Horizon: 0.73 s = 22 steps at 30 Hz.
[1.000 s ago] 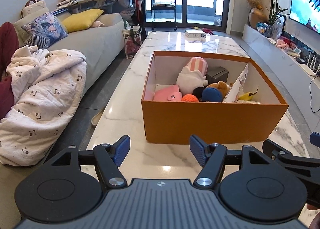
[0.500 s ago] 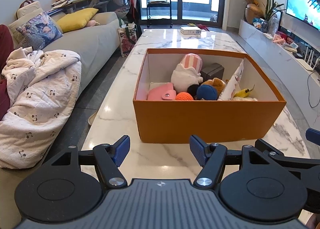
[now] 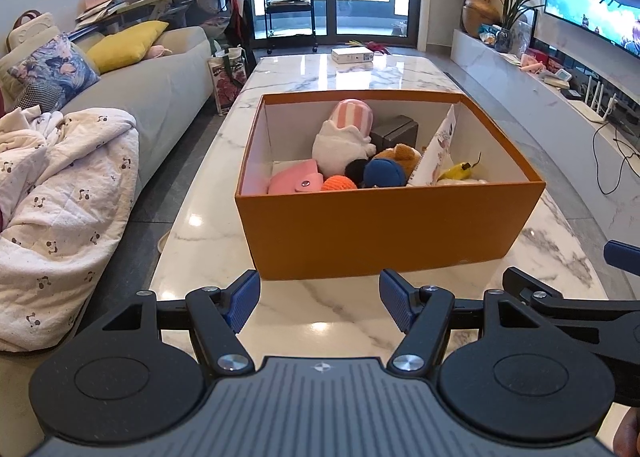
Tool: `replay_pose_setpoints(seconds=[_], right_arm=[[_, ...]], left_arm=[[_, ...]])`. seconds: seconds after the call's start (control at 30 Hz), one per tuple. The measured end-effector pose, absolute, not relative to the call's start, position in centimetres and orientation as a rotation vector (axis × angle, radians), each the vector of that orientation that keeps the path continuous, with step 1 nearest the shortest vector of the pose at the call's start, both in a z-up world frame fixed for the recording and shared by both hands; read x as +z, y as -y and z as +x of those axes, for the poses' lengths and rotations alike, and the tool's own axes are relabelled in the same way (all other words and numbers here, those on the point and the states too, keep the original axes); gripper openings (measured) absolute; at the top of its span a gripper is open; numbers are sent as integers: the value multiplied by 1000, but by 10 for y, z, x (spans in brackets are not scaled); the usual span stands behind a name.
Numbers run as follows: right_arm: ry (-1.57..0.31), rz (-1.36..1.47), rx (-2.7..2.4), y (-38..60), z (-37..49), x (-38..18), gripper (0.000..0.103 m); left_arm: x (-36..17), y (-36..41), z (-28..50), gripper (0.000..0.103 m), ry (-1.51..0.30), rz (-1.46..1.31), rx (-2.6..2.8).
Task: Organize objects
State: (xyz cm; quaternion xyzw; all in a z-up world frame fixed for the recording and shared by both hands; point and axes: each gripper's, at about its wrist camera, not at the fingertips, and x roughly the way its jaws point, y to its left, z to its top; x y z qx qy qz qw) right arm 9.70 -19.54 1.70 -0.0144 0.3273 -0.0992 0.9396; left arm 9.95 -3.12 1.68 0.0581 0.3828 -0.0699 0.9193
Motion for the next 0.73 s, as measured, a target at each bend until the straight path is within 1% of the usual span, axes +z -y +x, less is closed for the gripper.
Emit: replay_pose_setpoints(seconds=[0.03, 0.1, 0.4, 0.53, 0.73], right_arm=[[-670, -32, -204, 196, 96, 17, 99], [-672, -37, -209, 198, 95, 16, 99], [-681, -48, -237, 208, 91, 14, 99], [-686, -54, -240, 208, 92, 13, 99], [-693, -64, -231, 205, 92, 11, 100]], left_arm=[[16, 32, 100, 78, -793, 124, -149], [13, 34, 101, 83, -810, 139, -160], [11, 36, 102, 83, -822, 139, -171], [11, 35, 102, 85, -812, 146, -159], [12, 34, 102, 86, -804, 131, -169]])
